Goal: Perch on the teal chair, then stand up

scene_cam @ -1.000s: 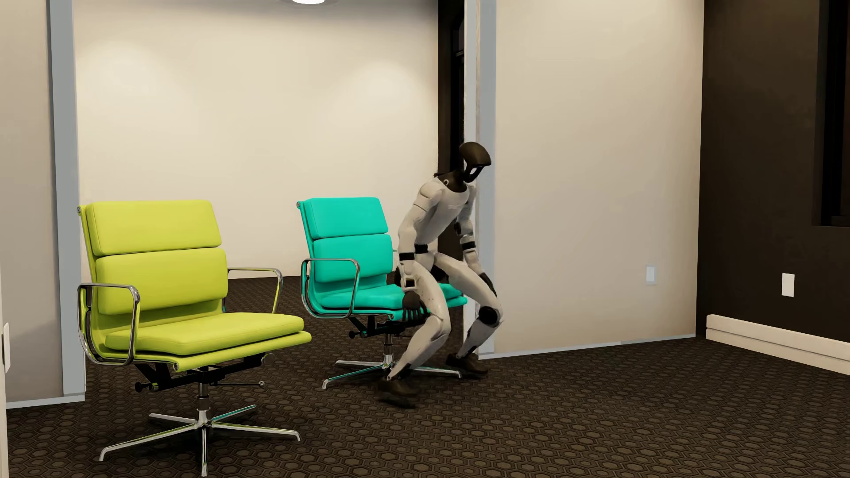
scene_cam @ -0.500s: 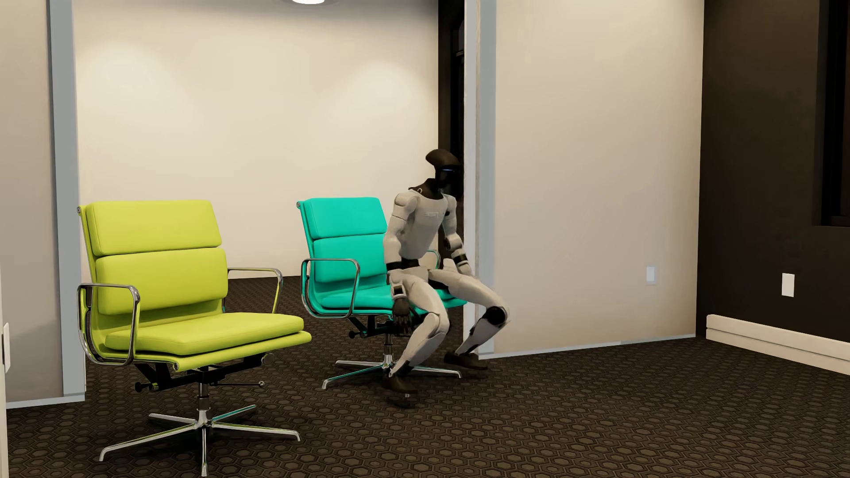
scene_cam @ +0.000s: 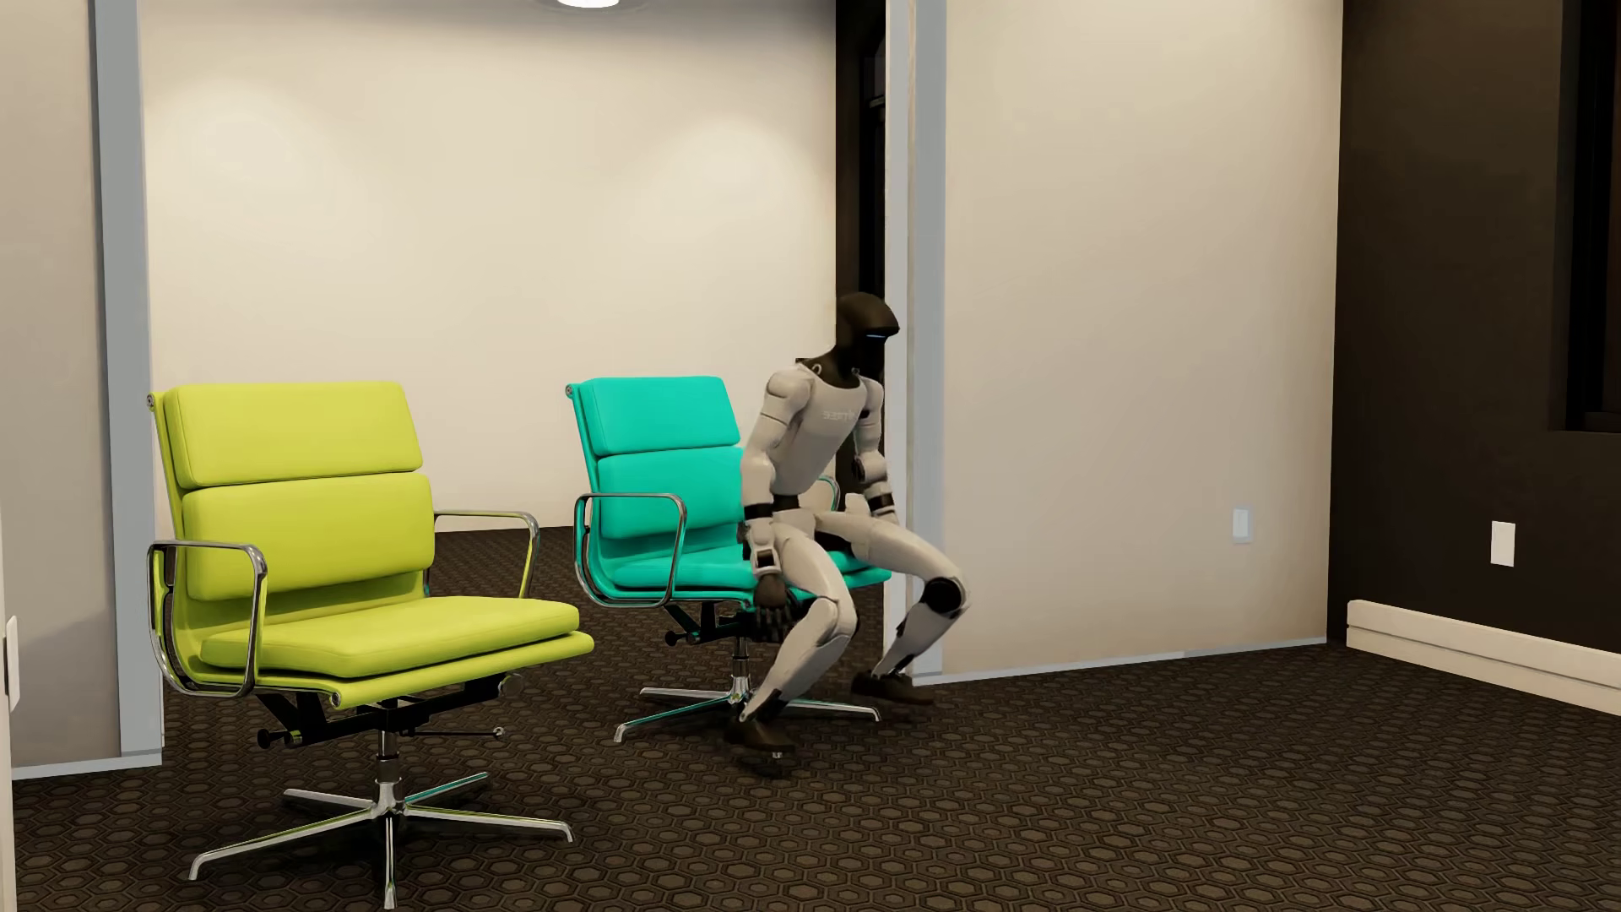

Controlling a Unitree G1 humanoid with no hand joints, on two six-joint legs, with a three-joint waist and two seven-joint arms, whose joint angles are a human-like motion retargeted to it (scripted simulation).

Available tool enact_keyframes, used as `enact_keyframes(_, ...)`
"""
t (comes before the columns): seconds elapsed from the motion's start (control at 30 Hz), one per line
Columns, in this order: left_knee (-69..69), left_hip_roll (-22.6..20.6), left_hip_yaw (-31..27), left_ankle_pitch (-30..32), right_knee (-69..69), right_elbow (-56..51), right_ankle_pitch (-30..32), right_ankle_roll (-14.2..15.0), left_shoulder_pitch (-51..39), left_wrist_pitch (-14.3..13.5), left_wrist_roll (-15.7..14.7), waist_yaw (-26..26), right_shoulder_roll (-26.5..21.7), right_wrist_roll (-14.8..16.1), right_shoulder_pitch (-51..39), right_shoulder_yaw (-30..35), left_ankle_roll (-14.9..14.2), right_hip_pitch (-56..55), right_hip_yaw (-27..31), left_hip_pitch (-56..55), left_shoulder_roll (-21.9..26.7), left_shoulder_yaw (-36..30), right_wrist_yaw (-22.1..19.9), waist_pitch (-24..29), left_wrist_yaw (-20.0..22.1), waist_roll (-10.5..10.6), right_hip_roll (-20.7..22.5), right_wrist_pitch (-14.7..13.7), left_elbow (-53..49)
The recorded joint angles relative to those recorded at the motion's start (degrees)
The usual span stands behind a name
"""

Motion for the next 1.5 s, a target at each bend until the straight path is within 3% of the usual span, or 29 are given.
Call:
enact_keyframes(0.07,-3.29,-0.95,0.4,0.13,-3.51,0.78,-0.25,-1.06,2.16,0.47,-1.4,-0.12,-0.46,1.06,-0.53,0.26,2.31,-0.16,-1.13,-1.23,-0.14,0.7,0.42,-2.9,-1.37,0.47,1.01,-0.25,3.6)
enact_keyframes(0.13,-8.99,-1.25,1.87,-0.09,-9.35,2.84,0.41,-2.27,5.71,-0.17,-0.4,-0.03,-1.53,-2.67,0.31,1.46,4.31,3.33,-2.79,1.86,-1.23,1.67,1.87,-6.91,-3.1,1.13,1.67,1.68,7.99)
enact_keyframes(0.2,-17.7,-2.24,3.5,0.63,-19.09,3.47,2.5,-4.01,9.63,0.81,0.82,0.11,-2.05,-2.16,1.1,1.98,6.74,10.79,-5.88,8.21,-2.26,2.46,3.66,-10.33,-5.55,2.06,2.96,1.89,9.8)
enact_keyframes(0.23,-23.26,-2.44,4.81,1.3,-25.36,3.3,4.08,-5.96,11.22,-1.06,-0.47,0.4,-2.29,-1.35,1.74,2.1,8.3,16.2,-8.47,12.95,-2.66,2.59,4.01,-11.71,-6.72,2.61,4.4,0.99,9.9)
enact_keyframes(0.27,-29.67,-3.5,5.54,2.48,-32.59,2.79,6.45,-6.73,12.51,-0.05,2.21,0.33,-2.03,-1.86,1.92,1.72,9.56,20.52,-9.55,16.6,-2.86,2.81,5.41,-13.59,-8.48,2.63,5.17,0.46,11.0)
enact_keyframes(0.3,-36.58,-3.51,6.03,3.33,-40.29,1.96,9.14,-7.62,13.58,-6.42,-3.37,0.71,-1.96,-1.95,2.89,1.61,10.25,26.56,-10.95,22.42,-3.17,2.44,5.05,-15.14,-6.56,2.79,6.52,-1.04,9.46)
enact_keyframes(0.33,-43.3,-3.46,7.36,4.33,-48.16,0.77,11.44,-8.07,15.85,-1.53,2.72,0.52,-1.41,-3.09,4.46,1.02,10.46,32.46,-11.85,27.73,-2.81,3.59,7.8,-17.23,-10.32,2.77,7.56,-1.17,10.93)
enact_keyframes(0.43,-63.92,-5.42,10.61,9.53,-65.87,-0.54,19.92,-8.76,18.25,-2.93,6.39,-0.57,-0.48,-5.94,8.27,1.78,10.8,46.61,-10.88,43.83,-2.91,2.97,8.18,-23.47,-13.58,2.61,9.29,-3.7,12.89)
enact_keyframes(0.47,-70.86,-6.6,11.68,11.75,-65.8,0.08,20.75,-10.57,18.95,-3.28,7.34,-1.46,0.3,-7.06,10.18,0.92,11.31,49.22,-10.92,50.1,-3.03,2.96,8.96,-25.3,-14.09,2.12,9.75,-3.99,13.0)
enact_keyframes(0.5,-75.88,-7.15,11.96,13.29,-63.1,0.32,20.86,-10.78,18.95,-2.81,7.87,-1.95,0.82,-7.79,11.6,0.16,12.49,47.94,-10.26,54.17,-3.94,4.13,9.71,-27.31,-16.47,2.54,10.81,-2.91,13.21)
enact_keyframes(0.53,-80.71,-7.03,12.95,14.29,-60.29,0.95,21.99,-7.59,18.11,-3.95,8.4,-2.4,1.16,-7.42,12.29,0.34,12.43,44.86,-9.17,57.72,-3.96,4.05,8.17,-28.48,-15.19,3.18,11.84,-3.55,11.87)
enact_keyframes(0.6,-88.92,-7.99,15.33,15.56,-60.14,2.65,21.7,-5.51,16.28,-4.02,8.01,-4.5,2.41,-7.57,14.93,-1.4,13.64,41.81,-11.08,66.17,-4.68,2.63,10.1,-29.19,-15.51,3.2,12.21,-3.09,9.73)
enact_keyframes(0.67,-96.86,-8.18,17.0,16.53,-67.62,4.71,27.17,-3.37,12.56,-4.57,8.08,-6.4,3.7,-3.71,16.43,-3.77,13.96,38.39,-11.72,73.94,-4.88,-1.26,10.22,-29.38,-13.99,3.87,12.39,-3.91,6.56)
enact_keyframes(0.7,-102.15,-8.55,17.62,17.39,-72.0,6.1,29.94,-3.19,10.4,-5.05,8.58,-7.14,4.05,-4.16,17.27,-4.69,13.61,36.29,-11.77,78.69,-4.84,-2.25,11.1,-29.85,-14.2,3.93,12.81,-3.68,4.87)
enact_keyframes(0.8,-107.88,-8.94,18.95,17.22,-85.14,6.42,32.76,-10.34,4.72,-5.88,8.87,-8.5,4.79,-4.33,20.95,-8.74,12.59,33.27,-11.9,87.07,-5.71,-5.55,12.61,-31.54,-13.26,4.16,16.22,-4.02,0.28)
enact_keyframes(0.87,-106.99,-7.42,19.96,19.42,-86.31,6.4,34.02,-10.0,3.9,-5.41,8.5,-9.42,5.57,-4.29,23.57,-9.74,9.07,34.48,-12.62,90.41,-6.14,-6.61,11.41,-32.74,-11.41,4.04,16.0,-3.18,-0.69)
enact_keyframes(0.97,-85.41,-4.6,17.16,25.44,-79.47,7.36,33.69,-9.39,8.31,-4.28,6.94,-8.36,4.24,-4.41,24.62,-7.6,5.78,37.76,-11.63,85.65,-6.45,-3.68,12.39,-33.17,-10.9,6.09,18.4,-3.87,0.35)
enact_keyframes(1.03,-62.38,-3.85,14.34,43.73,-82.22,7.19,30.72,-16.97,12.61,-5.28,5.33,-5.75,2.67,-4.13,22.39,-8.01,1.59,46.89,-12.18,75.52,-5.69,-2.14,13.18,-31.99,-13.22,6.2,21.78,-5.18,2.77)
enact_keyframes(1.1,-44.55,-4.78,13.45,34.15,-86.61,6.16,27.57,-18.85,17.63,-3.54,4.63,-2.85,0.04,-4.8,19.24,-6.76,4.87,57.19,-13.71,65.18,-6.15,-0.07,14.95,-30.22,-14.44,5.06,21.6,-4.49,6.49)
enact_keyframes(1.17,-38.9,-6.71,11.61,26.75,-91.58,6.32,23.79,-18.53,21.8,-2.48,3.02,0.22,-2.29,-4.57,15.22,-2.59,4.03,66.93,-15.54,53.86,-6.77,4.09,15.28,-29.75,-14.93,3.19,20.52,-2.85,11.82)
enact_keyframes(1.23,-47.65,-8.08,9.02,25.51,-96.68,5.22,20.87,-17.12,27.02,-2.76,2.69,3.04,-3.84,-2.55,11.43,0.73,1.79,76.18,-16.85,44.71,-6.68,6.63,13.44,-29.78,-14.32,2.11,19.34,-3.17,13.73)
enact_keyframes(1.27,-57.18,-8.27,8.01,25.51,-100.03,3.59,19.65,-16.75,28.14,-1.3,3.16,4.13,-5.14,-2.85,9.32,0.64,1.79,80.71,-17.86,41.37,-6.79,9.48,15.56,-29.47,-18.33,2.25,19.47,-3.82,12.72)
enact_keyframes(1.3,-71.45,-8.86,7.77,28.64,-103.4,2.91,19.15,-15.2,31.11,-3.87,2.22,4.75,-5.5,-2.68,8.1,1.52,2.36,85.46,-18.74,41.08,-6.6,9.73,14.1,-30.24,-15.22,2.07,19.0,-4.22,12.68)
enact_keyframes(1.33,-88.56,-9.73,9.02,30.85,-103.64,1.8,17.56,-13.57,32.22,-3.63,2.31,4.91,-5.45,-2.54,6.6,2.24,4.72,87.84,-19.56,42.36,-6.27,11.92,13.98,-30.81,-17.28,1.46,18.23,-4.93,12.99)
enact_keyframes(1.37,-102.21,-9.3,10.71,34.32,-101.64,0.87,15.07,-12.38,33.87,-3.68,1.95,5.12,-5.76,-3.51,6.12,2.68,6.45,89.02,-21.07,43.2,-6.32,13.24,13.75,-32.28,-16.07,1.63,17.77,-5.54,13.32)
enact_keyframes(1.4,-110.23,-8.4,11.69,36.87,-100.7,-0.62,13.81,-10.78,36.02,-4.24,0.3,5.02,-5.33,-3.2,6.46,3.5,5.31,90.93,-21.79,43.98,-5.69,13.72,13.84,-33.67,-15.58,1.29,17.46,-5.62,12.9)
enact_keyframes(1.43,-105.76,-8.03,10.59,35.01,-98.07,-1.43,13.41,-9.4,36.85,-4.55,1.23,5.58,-5.29,-4.24,7.14,2.64,4.34,92.8,-21.8,43.25,-5.66,15.45,14.71,-33.76,-15.31,1.01,16.6,-6.69,12.94)
enact_keyframes(1.47,-100.45,-9.29,9.71,39.64,-94.22,-1.58,13.86,-8.51,36.87,-4.07,0.58,6.32,-5.72,-5.75,7.88,1.88,3.86,93.98,-21.61,42.46,-5.13,13.81,15.23,-33.59,-16.68,0.78,15.8,-5.66,13.65)
enact_keyframes(1.5,-94.32,-10.63,10.13,43.05,-87.81,-2.5,15.41,-6.69,37.58,-2.81,0.99,6.26,-4.33,-3.41,12.08,-0.23,3.4,94.62,-20.98,42.49,-5.17,14.08,13.66,-34.77,-15.44,-0.12,13.32,-5.06,14.99)
